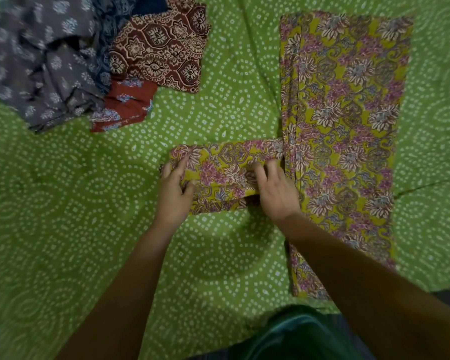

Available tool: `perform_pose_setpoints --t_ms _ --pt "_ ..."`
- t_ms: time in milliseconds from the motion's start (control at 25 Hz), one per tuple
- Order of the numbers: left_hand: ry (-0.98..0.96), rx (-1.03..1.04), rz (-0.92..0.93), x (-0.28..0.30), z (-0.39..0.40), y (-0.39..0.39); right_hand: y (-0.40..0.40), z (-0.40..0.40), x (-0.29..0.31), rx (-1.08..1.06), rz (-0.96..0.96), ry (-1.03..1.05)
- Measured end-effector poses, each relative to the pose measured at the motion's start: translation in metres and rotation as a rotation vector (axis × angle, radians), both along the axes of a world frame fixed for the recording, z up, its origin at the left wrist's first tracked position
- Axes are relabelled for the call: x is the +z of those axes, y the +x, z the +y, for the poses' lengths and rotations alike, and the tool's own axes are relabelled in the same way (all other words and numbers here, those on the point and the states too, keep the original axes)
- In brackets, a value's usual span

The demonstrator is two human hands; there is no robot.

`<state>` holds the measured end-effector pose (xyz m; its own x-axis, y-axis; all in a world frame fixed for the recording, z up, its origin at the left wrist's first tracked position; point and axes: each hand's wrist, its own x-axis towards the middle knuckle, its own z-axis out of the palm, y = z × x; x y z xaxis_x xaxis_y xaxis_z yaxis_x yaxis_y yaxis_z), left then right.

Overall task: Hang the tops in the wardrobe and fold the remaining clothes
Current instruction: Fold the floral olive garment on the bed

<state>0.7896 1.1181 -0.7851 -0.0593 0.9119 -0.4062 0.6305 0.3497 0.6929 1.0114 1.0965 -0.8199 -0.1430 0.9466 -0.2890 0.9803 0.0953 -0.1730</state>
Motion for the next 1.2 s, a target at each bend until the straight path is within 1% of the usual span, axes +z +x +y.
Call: perform_pose_setpoints --t_ms 40,120,200,240,280,320,360,400,440,480,520,560,600,640,680,720,760,800,840,880,920,960,1000,1040,1080,1120,1160,1200 --pt "0.002 0.011 0.033 -0.001 -0.005 0.000 -0.002 -0.002 -0.003 -0.022 -0.015 0.013" --pt "0.012 -0.008 0.077 -0.007 -0.014 0.001 -0.006 -0.013 -0.001 0.030 -0.055 0.042" --pt "0.023 -0.059 0.132 -0.016 -0.021 -0.004 -0.008 -0.026 0.001 0.136 -0.089 -0.027" --pt "0.018 -0.066 0.183 -0.021 -0.024 -0.008 -0.006 -0.034 0.002 0.180 -0.045 -0.099" --pt "0.020 -0.040 0.267 -0.025 -0.025 -0.011 -0.002 -0.041 0.002 0.220 0.012 -0.177" --pt "0.022 0.045 0.364 -0.030 -0.025 -0.015 0.004 -0.045 0.004 0.234 0.068 -0.219" --pt "0.002 0.197 0.441 -0.032 -0.026 -0.017 0.011 -0.049 0.004 0.208 0.120 -0.154" --pt "-0.027 0.383 0.467 -0.032 -0.024 -0.016 0.019 -0.053 0.003 0.115 0.143 -0.052" --pt "-0.082 0.525 0.464 -0.029 -0.020 -0.014 0.029 -0.056 0.001 -0.073 0.157 0.020" --pt "-0.144 0.580 0.452 -0.028 -0.015 -0.012 0.039 -0.056 -0.002 -0.302 0.171 0.045" --pt "-0.214 0.535 0.468 -0.029 -0.013 -0.011 0.047 -0.056 -0.006 -0.474 0.188 0.028" --pt "-0.270 0.437 0.510 -0.031 -0.013 -0.009 0.051 -0.056 -0.009 -0.543 0.187 -0.026" --pt "-0.307 0.340 0.554 -0.030 -0.013 -0.006 0.048 -0.052 -0.011 -0.514 0.152 -0.090" --pt "-0.303 0.279 0.577 -0.032 -0.013 -0.004 0.041 -0.050 -0.014 -0.408 0.125 -0.153" --pt "-0.273 0.274 0.536 -0.030 -0.011 -0.003 0.029 -0.047 -0.015 -0.269 0.110 -0.199" --pt "-0.239 0.301 0.439 -0.027 -0.009 -0.001 0.017 -0.044 -0.015 -0.134 0.135 -0.217" --pt "-0.206 0.346 0.320 -0.020 -0.007 0.002 0.005 -0.043 -0.010 -0.042 0.200 -0.243" --pt "-0.151 0.378 0.233 -0.010 -0.002 0.008 -0.003 -0.042 -0.005 -0.013 0.326 -0.292" --pt "-0.048 0.371 0.203 0.001 0.002 0.020 -0.006 -0.039 0.006 -0.087 0.538 -0.365" --pt "0.103 0.319 0.208 0.016 0.005 0.037 -0.003 -0.035 0.021 -0.319 0.834 -0.445" --pt "0.258 0.232 0.202 0.029 0.007 0.061 0.007 -0.031 0.035 -0.620 1.150 -0.492" --pt "0.374 0.101 0.147 0.042 0.007 0.092 0.024 -0.028 0.049 -0.877 1.409 -0.504" --pt "0.390 -0.058 0.009 0.052 0.003 0.125 0.047 -0.027 0.061 -1.040 1.606 -0.530" --pt "0.274 -0.225 -0.219 0.061 -0.002 0.158 0.076 -0.027 0.074 -1.116 1.766 -0.545" --pt "0.051 -0.378 -0.448 0.069 -0.009 0.190 0.106 -0.029 0.083 -1.170 1.884 -0.539" --pt "-0.151 -0.521 -0.573 0.073 -0.016 0.216 0.133 -0.033 0.093 -1.207 1.954 -0.520" --pt "-0.230 -0.622 -0.561 0.071 -0.021 0.236 0.155 -0.037 0.100 -1.242 1.952 -0.515" --pt "-0.185 -0.686 -0.431 0.062 -0.025 0.249 0.173 -0.043 0.102 -1.265 1.891 -0.537"
